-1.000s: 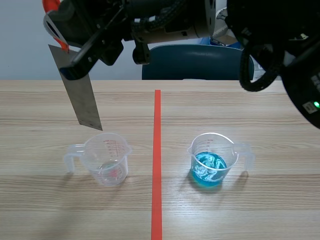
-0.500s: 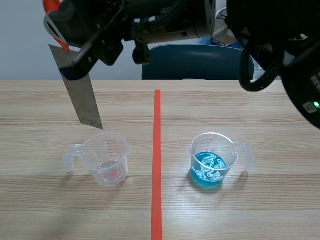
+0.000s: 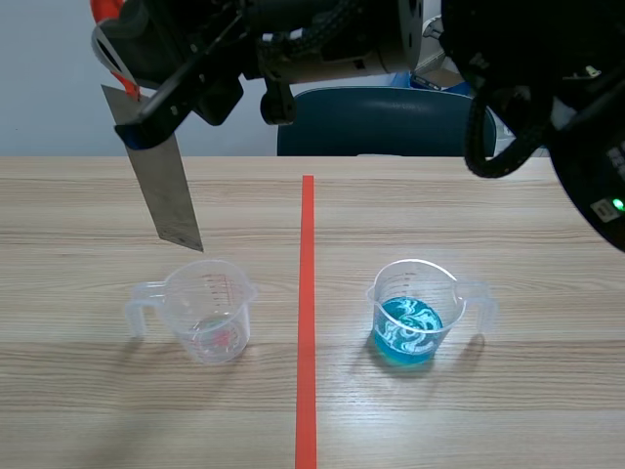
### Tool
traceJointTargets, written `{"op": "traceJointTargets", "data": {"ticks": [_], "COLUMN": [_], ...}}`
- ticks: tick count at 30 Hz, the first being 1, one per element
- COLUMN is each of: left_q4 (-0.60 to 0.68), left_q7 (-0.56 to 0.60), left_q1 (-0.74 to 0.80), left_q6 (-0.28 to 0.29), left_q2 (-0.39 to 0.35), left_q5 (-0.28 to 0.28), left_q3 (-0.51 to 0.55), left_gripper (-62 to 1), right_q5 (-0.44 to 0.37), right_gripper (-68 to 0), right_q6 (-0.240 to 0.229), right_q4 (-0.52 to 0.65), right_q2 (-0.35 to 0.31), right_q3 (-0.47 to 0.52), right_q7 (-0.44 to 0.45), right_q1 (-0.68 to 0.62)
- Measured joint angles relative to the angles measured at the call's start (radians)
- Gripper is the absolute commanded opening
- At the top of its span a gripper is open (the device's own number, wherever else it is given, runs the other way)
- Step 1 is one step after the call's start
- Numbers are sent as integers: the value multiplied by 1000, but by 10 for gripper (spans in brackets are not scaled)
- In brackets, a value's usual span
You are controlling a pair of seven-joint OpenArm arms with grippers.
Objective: Do the redox reaction experiment
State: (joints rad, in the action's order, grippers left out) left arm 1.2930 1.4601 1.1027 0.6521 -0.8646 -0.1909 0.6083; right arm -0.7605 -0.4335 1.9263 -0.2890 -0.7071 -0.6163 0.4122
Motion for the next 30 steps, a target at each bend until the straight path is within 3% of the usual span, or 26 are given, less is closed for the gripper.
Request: {"op": "traceJointTargets", "data": {"ticks": [30], "left_q4": [0], "left_q7": [-12], "left_q1": [0], "left_q6": [0], "left_q2": [0], "left_q5": [0], "left_q3": [0], "left_gripper": [14], "right_q5": [0], "right_gripper": [-665], "right_q6": [0], "right_q4": [0], "right_q2": [0], "right_q3": [0], "right_q7": [0], "right_q1": [0]}}
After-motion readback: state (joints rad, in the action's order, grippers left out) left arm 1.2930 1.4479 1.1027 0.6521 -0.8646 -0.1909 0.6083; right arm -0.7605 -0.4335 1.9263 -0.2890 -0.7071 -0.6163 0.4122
